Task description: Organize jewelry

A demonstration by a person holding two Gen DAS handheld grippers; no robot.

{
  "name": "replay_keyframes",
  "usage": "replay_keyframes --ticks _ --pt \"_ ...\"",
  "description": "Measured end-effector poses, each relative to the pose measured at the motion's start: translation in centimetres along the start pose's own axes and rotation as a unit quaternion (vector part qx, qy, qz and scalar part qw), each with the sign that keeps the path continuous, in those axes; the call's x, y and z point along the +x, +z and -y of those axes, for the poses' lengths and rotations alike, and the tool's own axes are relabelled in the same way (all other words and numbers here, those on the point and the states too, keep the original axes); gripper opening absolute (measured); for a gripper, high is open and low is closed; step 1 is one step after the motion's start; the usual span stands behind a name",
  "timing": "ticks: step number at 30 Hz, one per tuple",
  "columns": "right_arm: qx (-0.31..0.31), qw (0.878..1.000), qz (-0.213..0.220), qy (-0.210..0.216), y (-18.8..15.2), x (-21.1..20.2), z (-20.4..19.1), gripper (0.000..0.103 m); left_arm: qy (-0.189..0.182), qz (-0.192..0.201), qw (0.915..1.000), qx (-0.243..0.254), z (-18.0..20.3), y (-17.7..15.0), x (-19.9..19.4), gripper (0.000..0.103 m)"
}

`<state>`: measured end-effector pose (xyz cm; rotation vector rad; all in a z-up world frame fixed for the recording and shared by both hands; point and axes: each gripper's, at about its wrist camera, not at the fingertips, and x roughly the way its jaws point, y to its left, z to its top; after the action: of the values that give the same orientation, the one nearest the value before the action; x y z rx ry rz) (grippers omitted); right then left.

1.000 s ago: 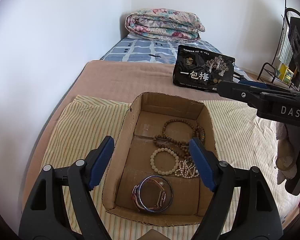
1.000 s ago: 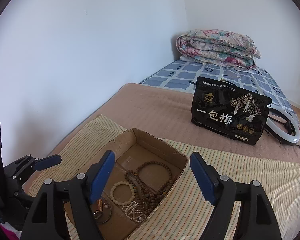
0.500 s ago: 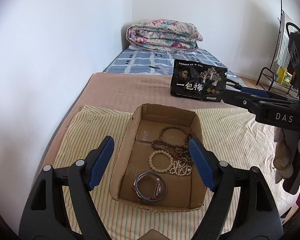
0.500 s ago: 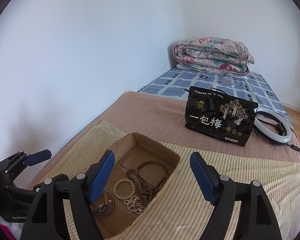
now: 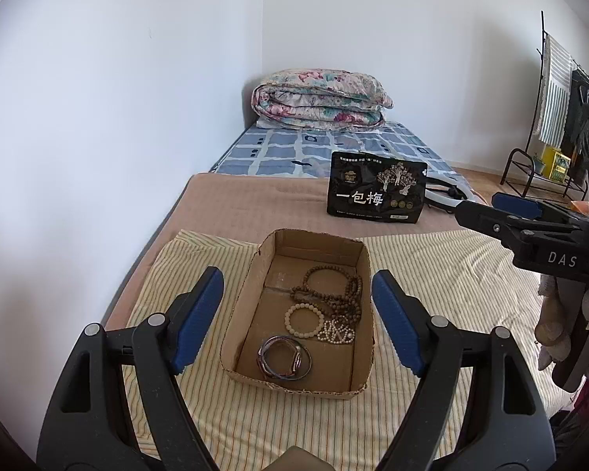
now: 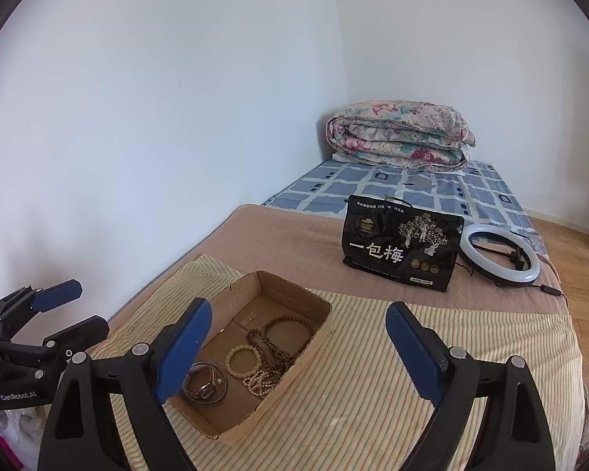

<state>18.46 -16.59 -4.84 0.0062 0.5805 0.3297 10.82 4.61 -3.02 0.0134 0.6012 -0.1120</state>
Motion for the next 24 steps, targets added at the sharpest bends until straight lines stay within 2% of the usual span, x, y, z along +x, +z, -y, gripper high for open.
replay_keyframes --ticks 3,4,5,8,11,24 --pt "-0.006 1.0 0.004 -0.008 -0.7 -1.4 0.0 0.096 0.005 0.008 0.9999 0.002 0.5 -0.2 -1.5 0.089" --pt "-0.007 1.0 0.006 -0.012 -0.9 -1.8 0.1 0.102 0.008 0.012 0.9999 0.003 0.7 -0.3 -2.0 0.09" --pt "-0.006 1.0 0.01 -0.016 -1.2 -2.2 0.2 0.103 0.011 0.015 0.9998 0.004 0.8 -0.4 -2.5 0.09" --pt "0.001 1.0 0.012 -0.022 -1.9 -3.1 0.8 0.103 0.019 0.022 0.9996 0.006 1.2 -0.6 -3.7 0.091" --pt "0.014 0.999 0.016 -0.027 -2.3 -3.9 1.5 0.103 0.025 0.031 0.9992 0.0 1.4 -0.8 -4.9 0.099" --pt "0.012 0.998 0.026 -0.049 -3.2 -5.8 2.1 0.103 0.038 0.037 0.9985 0.014 3.4 -1.6 -6.5 0.103"
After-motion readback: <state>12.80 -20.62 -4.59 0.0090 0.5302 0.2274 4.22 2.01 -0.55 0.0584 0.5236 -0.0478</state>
